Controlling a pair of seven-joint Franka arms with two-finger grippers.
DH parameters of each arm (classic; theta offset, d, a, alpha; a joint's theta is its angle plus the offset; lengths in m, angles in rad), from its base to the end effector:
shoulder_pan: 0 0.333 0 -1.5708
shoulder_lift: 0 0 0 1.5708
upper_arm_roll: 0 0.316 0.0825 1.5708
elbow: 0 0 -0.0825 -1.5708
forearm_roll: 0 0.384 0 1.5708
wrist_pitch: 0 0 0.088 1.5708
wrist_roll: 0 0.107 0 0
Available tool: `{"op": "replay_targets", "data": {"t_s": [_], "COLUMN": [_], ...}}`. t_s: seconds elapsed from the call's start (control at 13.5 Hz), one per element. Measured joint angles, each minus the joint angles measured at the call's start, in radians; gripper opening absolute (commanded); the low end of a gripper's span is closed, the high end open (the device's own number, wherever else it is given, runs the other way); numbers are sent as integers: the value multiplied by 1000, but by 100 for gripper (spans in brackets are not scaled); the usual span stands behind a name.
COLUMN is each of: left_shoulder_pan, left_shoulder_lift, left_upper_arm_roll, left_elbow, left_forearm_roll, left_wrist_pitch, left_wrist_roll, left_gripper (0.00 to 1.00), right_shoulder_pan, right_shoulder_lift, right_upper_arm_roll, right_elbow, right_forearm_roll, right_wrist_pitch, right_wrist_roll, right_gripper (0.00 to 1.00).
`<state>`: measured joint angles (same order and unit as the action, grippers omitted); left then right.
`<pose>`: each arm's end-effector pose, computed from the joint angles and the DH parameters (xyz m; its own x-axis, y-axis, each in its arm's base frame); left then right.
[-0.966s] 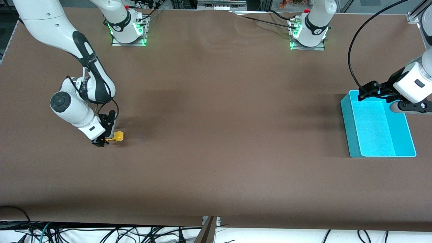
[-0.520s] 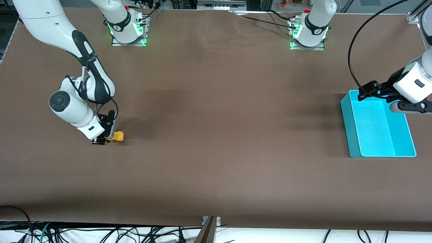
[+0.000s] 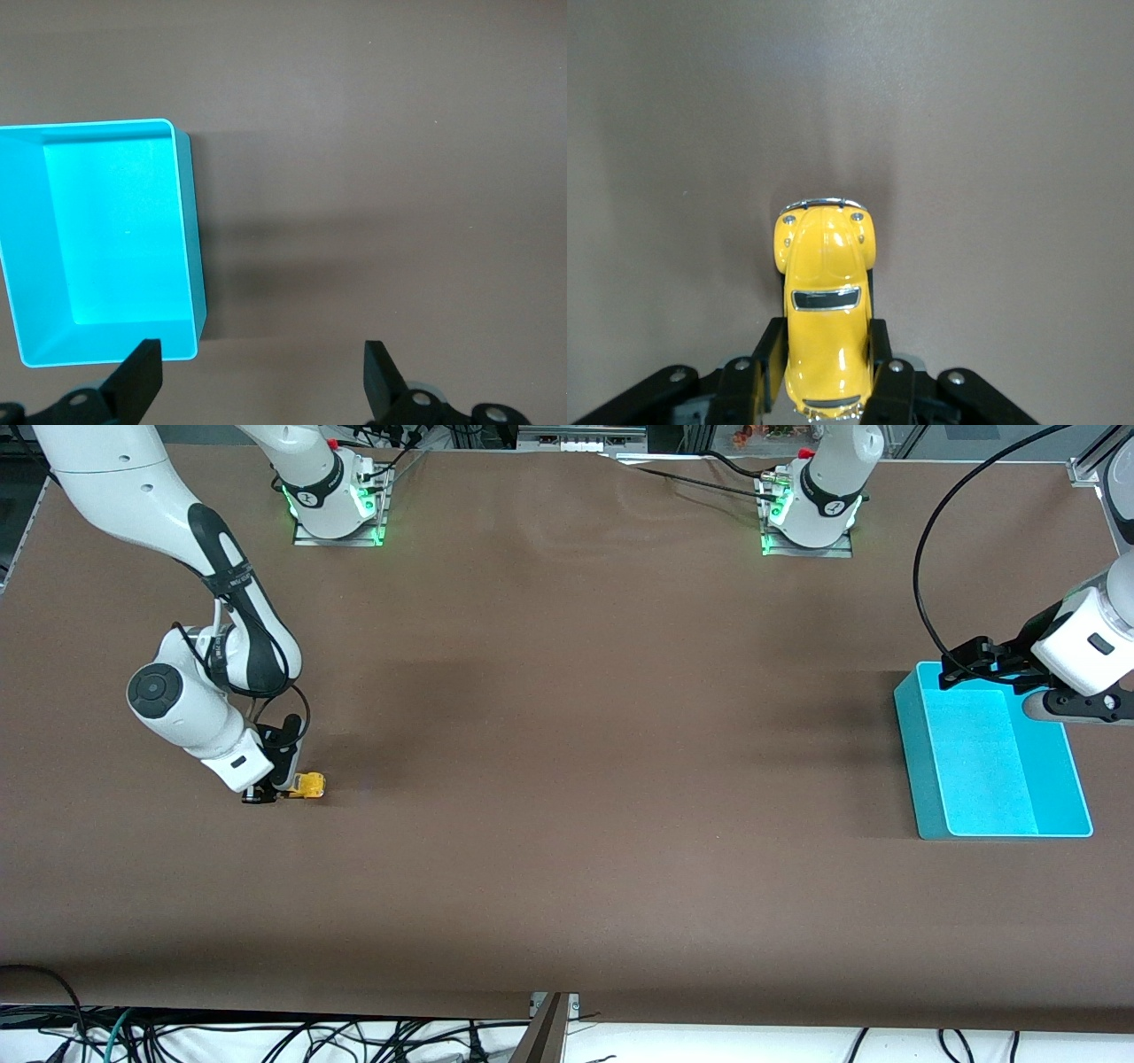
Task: Wind and store yellow beetle car
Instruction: 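Lower the right gripper and close it on the yellow car, then drag the held car backward along the table with the right gripper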
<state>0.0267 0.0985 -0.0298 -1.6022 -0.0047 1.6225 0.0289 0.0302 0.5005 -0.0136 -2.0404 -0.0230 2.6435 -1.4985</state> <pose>0.5840 -0.0015 0.5579 0.9965 -0.0318 -0.0778 -0.0312 -0.9995 0.0098 0.6075 0.0109 0.2031 0.0347 0.9993 -0.0121 0.9941 -0.0332 0.1033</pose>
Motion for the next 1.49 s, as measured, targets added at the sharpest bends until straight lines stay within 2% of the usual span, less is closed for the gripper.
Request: {"op": "replay_targets", "data": {"t_s": [0.15, 1.49], "left_shoulder_pan": [1, 13], "left_shoulder_lift": [0, 0], "left_upper_arm_roll": [0, 1], "left_elbow": [0, 0], "left_forearm_roll": [0, 0], "left_wrist_pitch": [0, -7], "left_wrist_roll": [0, 0], "left_gripper": [100, 100], "right_shoulder_pan": [0, -66], "right_shoulder_lift": [0, 0], "right_upper_arm_roll": [0, -2], "right_elbow": [0, 0], "right_forearm_roll": [1, 6], "right_wrist_pitch": [0, 0], "right_wrist_roll": [0, -40], "right_gripper": [30, 30]}}
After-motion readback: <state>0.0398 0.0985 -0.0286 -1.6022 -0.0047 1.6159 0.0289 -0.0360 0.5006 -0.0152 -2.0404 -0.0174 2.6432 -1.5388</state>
